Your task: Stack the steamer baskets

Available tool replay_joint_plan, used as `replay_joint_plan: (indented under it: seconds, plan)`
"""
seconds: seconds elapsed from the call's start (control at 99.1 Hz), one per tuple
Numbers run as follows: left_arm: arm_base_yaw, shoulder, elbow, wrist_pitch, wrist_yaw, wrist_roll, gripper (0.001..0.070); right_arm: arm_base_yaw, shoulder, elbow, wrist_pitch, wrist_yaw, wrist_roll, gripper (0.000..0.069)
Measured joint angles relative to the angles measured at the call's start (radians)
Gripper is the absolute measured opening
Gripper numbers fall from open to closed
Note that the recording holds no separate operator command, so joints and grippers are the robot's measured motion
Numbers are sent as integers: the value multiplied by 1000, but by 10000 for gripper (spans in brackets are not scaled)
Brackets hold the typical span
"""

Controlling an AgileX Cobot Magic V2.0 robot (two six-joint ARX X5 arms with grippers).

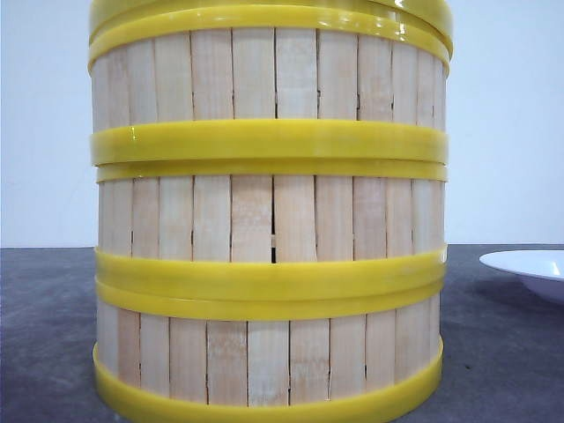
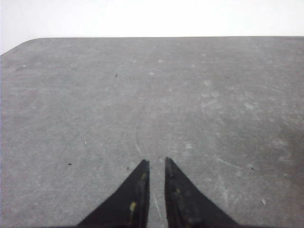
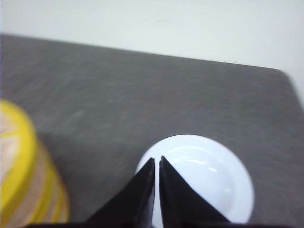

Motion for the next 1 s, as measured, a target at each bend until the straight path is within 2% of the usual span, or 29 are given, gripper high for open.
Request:
replay_joint_plan:
  seconds: [0.121,0.303,0.424,0.646,0.777,0.999]
  plan:
    - [0,0,0,0,0,0,34,-134,-48,-110,84,-52,-29,10]
    - [0,0,0,0,0,0,34,-323,-182,-353,331,-236,-118,10]
    - [0,0,0,0,0,0,34,-434,-293,-534,472,-312,-156,10]
    - [0,0,0,0,0,0,34,-568,-425,-821,679,-439,-183,10]
    - [0,0,0,0,0,0,34,-607,-468,-921,754,-466,-219,10]
    - [0,0,0,0,0,0,34,-630,-514,-998,776,-473,-259,10]
